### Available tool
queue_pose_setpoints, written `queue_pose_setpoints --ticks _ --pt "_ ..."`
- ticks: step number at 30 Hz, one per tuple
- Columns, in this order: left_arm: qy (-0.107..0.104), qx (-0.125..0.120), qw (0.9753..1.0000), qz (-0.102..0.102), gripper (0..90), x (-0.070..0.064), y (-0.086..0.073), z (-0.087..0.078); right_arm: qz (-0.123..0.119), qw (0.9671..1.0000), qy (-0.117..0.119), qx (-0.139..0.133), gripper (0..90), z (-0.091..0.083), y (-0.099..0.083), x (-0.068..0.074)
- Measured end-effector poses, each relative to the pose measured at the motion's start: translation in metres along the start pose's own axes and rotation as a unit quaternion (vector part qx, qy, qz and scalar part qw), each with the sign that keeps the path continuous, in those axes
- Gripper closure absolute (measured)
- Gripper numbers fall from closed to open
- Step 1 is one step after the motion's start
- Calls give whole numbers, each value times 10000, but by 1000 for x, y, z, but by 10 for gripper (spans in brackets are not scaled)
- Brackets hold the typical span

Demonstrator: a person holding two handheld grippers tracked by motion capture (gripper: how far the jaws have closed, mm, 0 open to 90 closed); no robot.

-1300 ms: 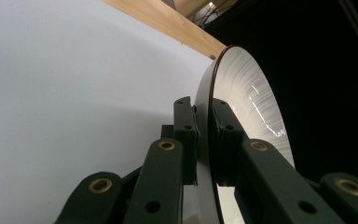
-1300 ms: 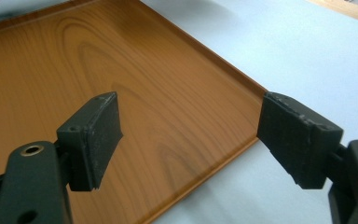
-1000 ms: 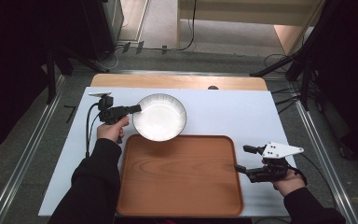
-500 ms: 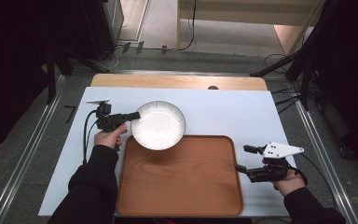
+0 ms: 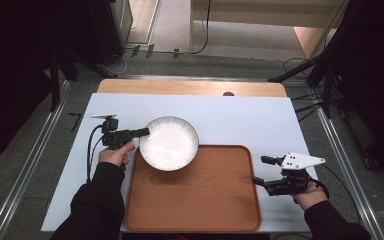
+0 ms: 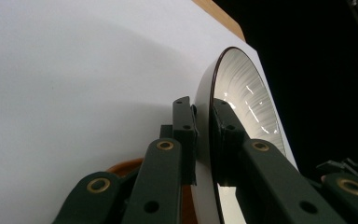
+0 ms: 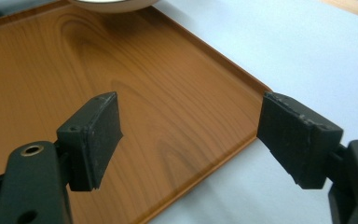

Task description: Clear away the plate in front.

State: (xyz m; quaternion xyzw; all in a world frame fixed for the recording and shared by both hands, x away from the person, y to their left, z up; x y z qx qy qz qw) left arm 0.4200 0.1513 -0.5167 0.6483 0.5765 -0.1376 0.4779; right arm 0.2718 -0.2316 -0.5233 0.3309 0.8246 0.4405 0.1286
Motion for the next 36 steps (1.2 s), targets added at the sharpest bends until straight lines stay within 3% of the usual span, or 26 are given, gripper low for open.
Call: queue_pose_setpoints --ticks 8,27,36 --pt "70 196 9998 11 823 -1 -18 1 -27 10000 -2 10 222 1 0 0" --pt "-205 437 9987 158 805 -24 -50 -5 -20 10000 21 48 222 1 0 2" --pt "-184 578 9979 216 801 -30 -63 -1 -13 10000 16 43 222 2 0 2"
Point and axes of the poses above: each handheld gripper's, and its own axes: z roughly forward along the jaws, y roughly out of its top, x roughly to its left, the point moved 9 cm from there along z, roughly forward along the jaws, and after that the axes turned 3 degrees about x, right-handed, at the moved point
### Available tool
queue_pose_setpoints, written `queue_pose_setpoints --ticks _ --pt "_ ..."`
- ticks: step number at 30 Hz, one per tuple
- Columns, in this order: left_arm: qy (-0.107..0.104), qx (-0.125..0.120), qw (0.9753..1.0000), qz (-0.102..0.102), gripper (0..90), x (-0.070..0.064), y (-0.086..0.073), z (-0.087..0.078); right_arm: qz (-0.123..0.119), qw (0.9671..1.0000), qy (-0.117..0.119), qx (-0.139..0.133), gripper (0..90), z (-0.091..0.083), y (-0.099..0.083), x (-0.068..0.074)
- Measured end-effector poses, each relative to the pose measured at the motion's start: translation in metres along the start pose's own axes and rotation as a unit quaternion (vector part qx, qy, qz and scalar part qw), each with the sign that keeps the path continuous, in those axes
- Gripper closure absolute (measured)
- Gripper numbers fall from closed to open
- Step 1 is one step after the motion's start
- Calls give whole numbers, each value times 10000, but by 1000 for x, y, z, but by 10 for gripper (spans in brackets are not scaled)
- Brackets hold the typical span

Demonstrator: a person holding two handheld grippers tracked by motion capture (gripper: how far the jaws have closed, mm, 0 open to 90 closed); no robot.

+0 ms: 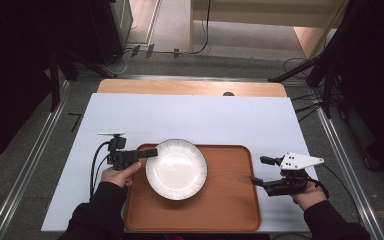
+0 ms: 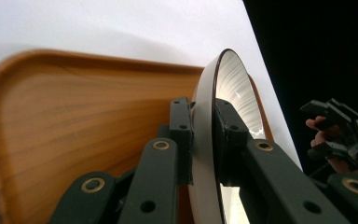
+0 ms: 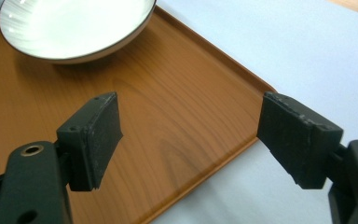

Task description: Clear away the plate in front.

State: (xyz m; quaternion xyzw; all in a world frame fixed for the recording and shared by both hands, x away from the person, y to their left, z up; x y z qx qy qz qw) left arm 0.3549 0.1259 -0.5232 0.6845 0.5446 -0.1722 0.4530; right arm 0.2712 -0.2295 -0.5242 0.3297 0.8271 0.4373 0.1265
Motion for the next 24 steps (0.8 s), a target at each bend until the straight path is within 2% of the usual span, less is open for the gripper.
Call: queue_pose_setpoints --ticks 5,7,10,13,17,19,22,24 --pt "83 215 9997 127 799 -2 -7 9 -6 10000 1 5 222 0 0 0" --pt "66 277 9995 105 800 -2 -9 13 -11 10000 1 18 222 0 0 0" --pt "64 269 9996 102 801 -1 -9 15 -21 10000 7 17 223 0 0 0" --pt "239 291 9992 163 816 2 -10 18 -19 10000 10 34 222 0 -1 0" --pt "252 336 9991 103 827 5 -13 25 -15 10000 14 36 222 1 -1 0" --pt "296 377 9987 162 831 5 -14 26 -23 10000 25 40 222 1 -1 1" --pt "534 483 9966 402 843 5 -17 30 -24 10000 18 47 223 1 -1 0" --pt "573 525 9960 449 847 4 -19 33 -26 10000 14 58 222 1 -1 0"
Point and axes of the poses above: each handheld gripper's, and its own axes: z roughly forward along the jaws, y roughly out of its top, x roughly to its left, the point moved 9 cm from there along z, roughly forward along the jaws, and after that the axes turned 3 degrees about x, right-handed, at the moved point
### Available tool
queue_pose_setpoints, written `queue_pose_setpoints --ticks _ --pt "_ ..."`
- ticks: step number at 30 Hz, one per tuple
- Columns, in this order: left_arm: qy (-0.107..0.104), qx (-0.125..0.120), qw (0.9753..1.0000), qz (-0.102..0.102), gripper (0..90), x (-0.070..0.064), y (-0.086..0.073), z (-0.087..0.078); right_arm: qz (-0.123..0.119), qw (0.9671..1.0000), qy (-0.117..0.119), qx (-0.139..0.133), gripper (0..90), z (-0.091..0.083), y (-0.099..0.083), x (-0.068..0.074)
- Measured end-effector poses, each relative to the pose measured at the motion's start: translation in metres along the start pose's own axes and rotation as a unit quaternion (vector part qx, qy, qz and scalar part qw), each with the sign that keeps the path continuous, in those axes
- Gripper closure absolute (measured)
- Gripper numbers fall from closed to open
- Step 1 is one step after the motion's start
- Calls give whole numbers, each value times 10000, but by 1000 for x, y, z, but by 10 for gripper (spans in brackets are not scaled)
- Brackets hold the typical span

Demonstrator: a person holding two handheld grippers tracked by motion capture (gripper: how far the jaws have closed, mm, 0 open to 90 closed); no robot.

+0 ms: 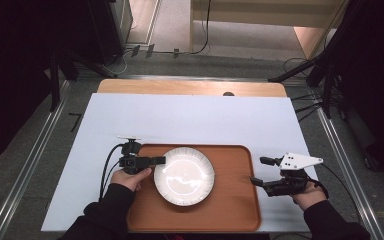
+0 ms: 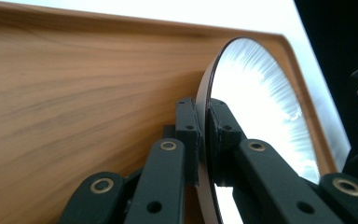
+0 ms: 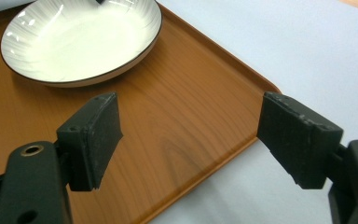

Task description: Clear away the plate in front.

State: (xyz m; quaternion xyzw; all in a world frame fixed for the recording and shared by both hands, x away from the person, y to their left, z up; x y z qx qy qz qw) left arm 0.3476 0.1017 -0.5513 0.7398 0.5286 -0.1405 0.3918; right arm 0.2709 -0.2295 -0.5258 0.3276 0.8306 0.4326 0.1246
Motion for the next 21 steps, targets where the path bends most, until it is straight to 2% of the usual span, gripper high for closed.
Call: queue_pose_setpoints --ticks 3,10,21 --pt "-7 39 10000 31 848 -1 -1 4 -22 10000 13 5 223 0 0 0" --pt "131 199 9995 203 851 -3 -5 10 -20 10000 20 4 222 0 0 0" --pt "258 185 9985 436 843 -5 -3 14 -18 10000 35 6 222 1 0 1"
Point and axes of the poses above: each handheld gripper's, and its own axes: z roughly forward along the jaws, y roughly out of its top, x roughly to its left, the point moved 9 cm from there along z, roughly forward along the jaws, and after that the axes turned 3 degrees about x, right-handed, at the moved point
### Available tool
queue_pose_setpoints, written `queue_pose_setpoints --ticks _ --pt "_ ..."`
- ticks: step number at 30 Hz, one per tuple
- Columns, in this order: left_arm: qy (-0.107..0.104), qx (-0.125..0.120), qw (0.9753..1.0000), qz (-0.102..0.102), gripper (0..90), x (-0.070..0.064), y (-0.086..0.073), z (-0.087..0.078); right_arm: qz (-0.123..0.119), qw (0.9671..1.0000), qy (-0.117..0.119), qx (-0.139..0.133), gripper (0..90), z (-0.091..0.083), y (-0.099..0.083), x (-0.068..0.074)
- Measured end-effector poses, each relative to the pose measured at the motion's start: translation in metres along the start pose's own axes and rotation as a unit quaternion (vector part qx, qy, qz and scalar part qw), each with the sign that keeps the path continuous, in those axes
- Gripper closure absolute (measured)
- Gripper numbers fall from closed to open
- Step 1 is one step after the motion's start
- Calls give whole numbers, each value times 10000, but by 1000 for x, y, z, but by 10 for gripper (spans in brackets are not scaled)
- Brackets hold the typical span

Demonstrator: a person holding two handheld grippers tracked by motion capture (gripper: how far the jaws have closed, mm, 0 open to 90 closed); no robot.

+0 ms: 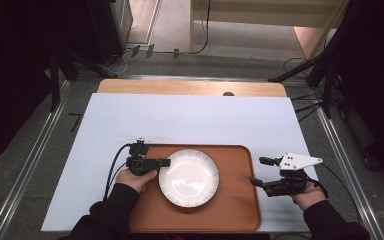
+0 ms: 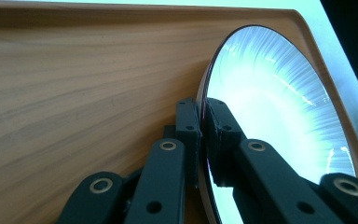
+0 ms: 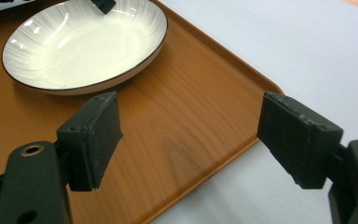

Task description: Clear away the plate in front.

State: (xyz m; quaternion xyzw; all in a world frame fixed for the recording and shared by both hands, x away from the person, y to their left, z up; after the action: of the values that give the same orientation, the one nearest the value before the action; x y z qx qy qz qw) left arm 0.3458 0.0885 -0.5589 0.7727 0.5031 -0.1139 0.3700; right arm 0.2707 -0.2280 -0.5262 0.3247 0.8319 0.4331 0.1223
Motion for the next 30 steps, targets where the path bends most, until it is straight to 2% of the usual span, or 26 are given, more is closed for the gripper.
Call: queue_pose_setpoints --ticks 3,10,15,20,26,30 --pt "18 -5 10000 71 838 0 0 0 -1 10000 2 10 222 0 0 0" --pt "-76 23 9999 103 765 -3 0 -1 12 10000 24 47 222 1 -1 1" --pt "-100 27 9997 202 717 -5 1 -4 20 10000 24 51 222 1 -1 1" --pt "-54 151 9992 378 631 -8 0 -8 18 10000 25 57 221 1 -2 1" --pt "31 358 9970 682 460 -11 -2 -13 13 10000 25 78 221 1 -2 1" --pt "157 427 9947 925 387 -11 -3 -19 7 10000 29 84 221 1 -2 0"
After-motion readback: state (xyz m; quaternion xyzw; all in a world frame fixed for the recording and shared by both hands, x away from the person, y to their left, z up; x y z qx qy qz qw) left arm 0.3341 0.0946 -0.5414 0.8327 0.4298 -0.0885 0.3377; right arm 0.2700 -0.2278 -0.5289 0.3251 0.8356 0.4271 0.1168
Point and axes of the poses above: each handheld gripper's, and its own axes: z roughly forward along the jaws, y roughly out of its top, x roughly to its left, the point moved 9 cm from there along z, roughly forward along the jaws, and after that the axes turned 3 degrees about x, right-handed, at the moved point
